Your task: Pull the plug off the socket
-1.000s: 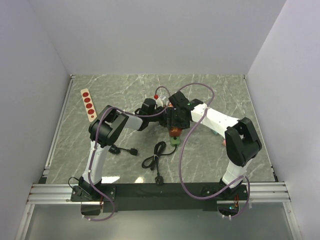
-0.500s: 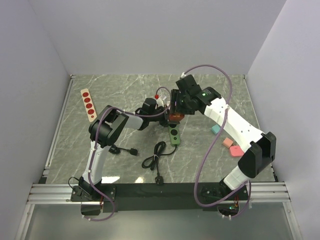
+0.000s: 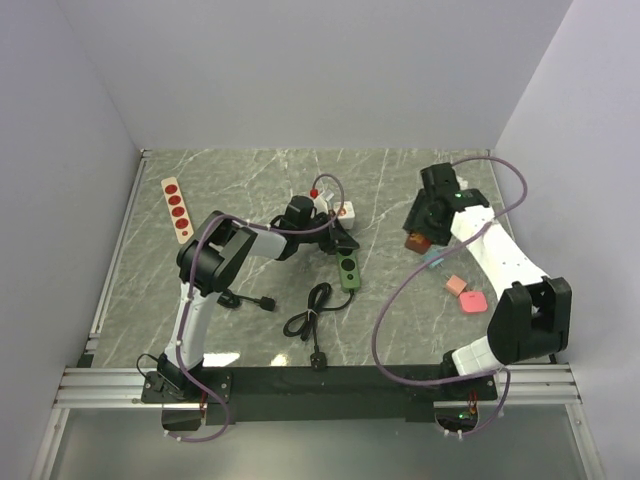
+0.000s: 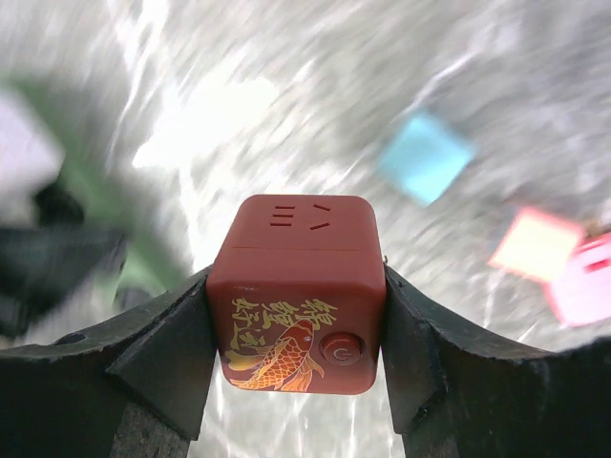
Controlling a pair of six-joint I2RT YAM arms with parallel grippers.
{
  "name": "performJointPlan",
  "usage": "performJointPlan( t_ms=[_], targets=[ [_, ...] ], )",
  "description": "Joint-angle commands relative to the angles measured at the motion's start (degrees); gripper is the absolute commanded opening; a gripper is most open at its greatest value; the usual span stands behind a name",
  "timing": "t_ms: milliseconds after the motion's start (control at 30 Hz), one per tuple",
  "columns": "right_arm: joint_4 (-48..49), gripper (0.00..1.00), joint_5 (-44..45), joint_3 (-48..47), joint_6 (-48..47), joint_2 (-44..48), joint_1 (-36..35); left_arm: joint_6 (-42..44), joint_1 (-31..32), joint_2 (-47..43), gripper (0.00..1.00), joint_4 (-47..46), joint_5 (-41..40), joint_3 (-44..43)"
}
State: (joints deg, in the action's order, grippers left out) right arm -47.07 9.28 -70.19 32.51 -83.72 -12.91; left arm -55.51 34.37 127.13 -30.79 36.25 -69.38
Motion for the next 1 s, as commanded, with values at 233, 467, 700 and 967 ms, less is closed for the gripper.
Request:
performJointPlan(
  t_ms=[233, 467, 700, 967],
  targets=[
    [7.43, 0.05, 4.43, -0.65, 2.64, -11.72, 8.85, 9.88, 2.28, -5.90, 0.01, 29.80, -13.03, 8.48],
    [7.61, 0.34, 6.54, 0.58, 4.75, -12.34, 11.06, 10.16, 2.63, -17.35, 0.00, 33.33, -17.00, 9.53],
    [5.76, 0.77, 6.98, -0.73, 4.84, -8.74, 11.59, 9.98, 2.54, -22.54, 0.00, 35.35, -18.58, 8.30],
    [0.57, 0.84, -1.70, -12.85, -2.78, -9.17, 9.75, 9.81, 0.96, -25.53, 0.00, 35.97, -21.31, 8.65]
  ],
)
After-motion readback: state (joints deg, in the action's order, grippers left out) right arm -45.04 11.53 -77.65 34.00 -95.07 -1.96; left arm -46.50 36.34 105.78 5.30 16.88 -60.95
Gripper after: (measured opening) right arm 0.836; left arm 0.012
